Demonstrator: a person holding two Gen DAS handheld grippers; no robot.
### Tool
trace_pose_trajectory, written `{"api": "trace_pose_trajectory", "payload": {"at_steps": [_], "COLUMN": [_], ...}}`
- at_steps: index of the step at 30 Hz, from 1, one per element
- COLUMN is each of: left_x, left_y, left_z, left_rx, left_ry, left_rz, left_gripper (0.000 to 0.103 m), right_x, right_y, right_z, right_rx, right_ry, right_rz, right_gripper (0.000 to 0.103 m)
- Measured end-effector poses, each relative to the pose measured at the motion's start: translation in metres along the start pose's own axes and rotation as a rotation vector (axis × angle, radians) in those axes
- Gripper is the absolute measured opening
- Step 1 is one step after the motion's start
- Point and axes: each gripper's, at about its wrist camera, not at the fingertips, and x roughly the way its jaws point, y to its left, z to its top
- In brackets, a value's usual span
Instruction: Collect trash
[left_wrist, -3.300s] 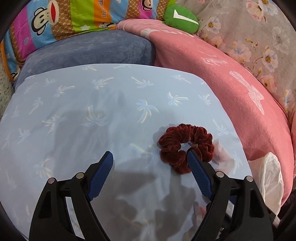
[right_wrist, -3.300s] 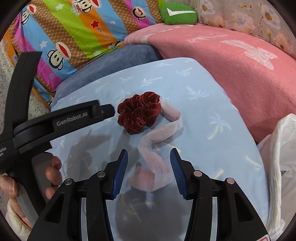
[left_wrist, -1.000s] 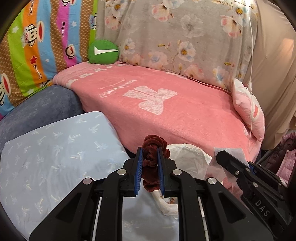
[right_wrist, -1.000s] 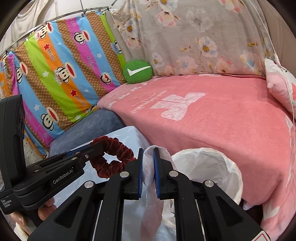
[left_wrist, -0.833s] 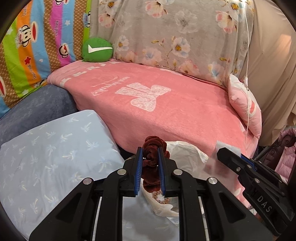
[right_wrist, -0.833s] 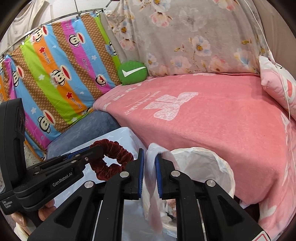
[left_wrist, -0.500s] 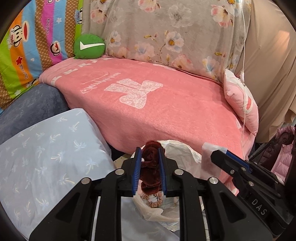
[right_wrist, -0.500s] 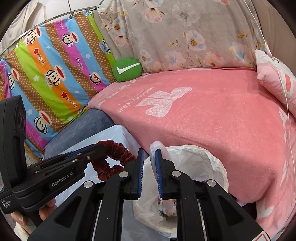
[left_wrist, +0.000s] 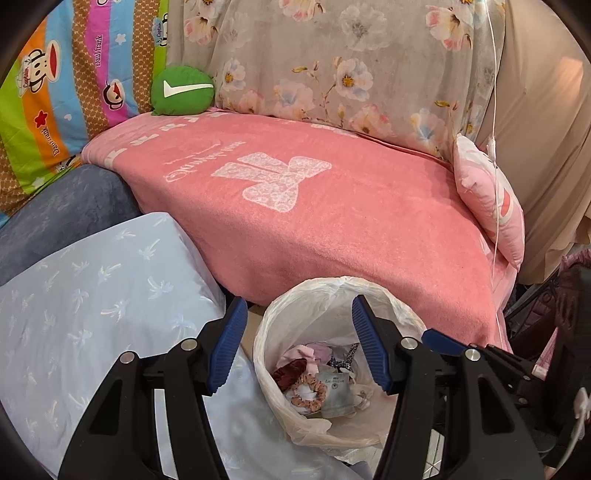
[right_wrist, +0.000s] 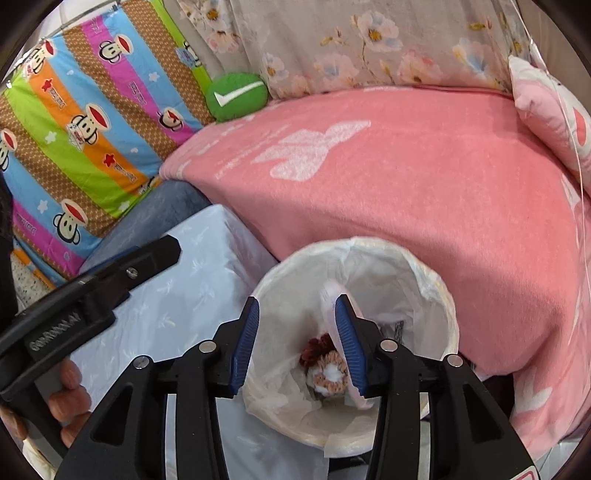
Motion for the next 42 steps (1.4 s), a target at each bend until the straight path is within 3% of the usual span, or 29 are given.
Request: {"api": "trace_pose_trajectory", "payload": {"at_steps": [6,13,20,28,36,42], "left_x": [0.001,-0.004,-0.015,-0.032,-0.041,-0.045], "left_y": [0.008,0.016,0.023,0.028,0.027,0.027], "left_z": [-0.012,-0.020,-0.032,-0.052,-0.071,-0.081], "left_rx": [-0.013,-0.019,-0.019,-0.023,-0.017,-0.023], "left_ry": [0.019,0.023,0.011,-0.014,-0.022,-0.021], "left_rz": [0.014,0.043,0.117,0.237,0.317,0.345], "left_gripper": [0.057,0.059,0.066,0.089,0.091,0.093], "right_x": [0.015,-0.002,-0.026,-0.049,-0.060,-0.061], "right_y": [-0.005,-0.003,0.010,0.023,0.035,0.038], "right_z": [-0.026,-0.023,-0.025,-0.047,-0.067,-0.078], "right_rx": [0.005,-0.009,-0.072,-0.138,-0.177,-0.178], "right_ry": [0.073,0.023,-0.060,-0.128,-0.157,-0.152], "right_rz": [-0.016,-0.018,-0.086,-0.166,-0.229,-0.245], "right_gripper": [0.045,0.048,0.050,0.061,0.077,0.082]}}
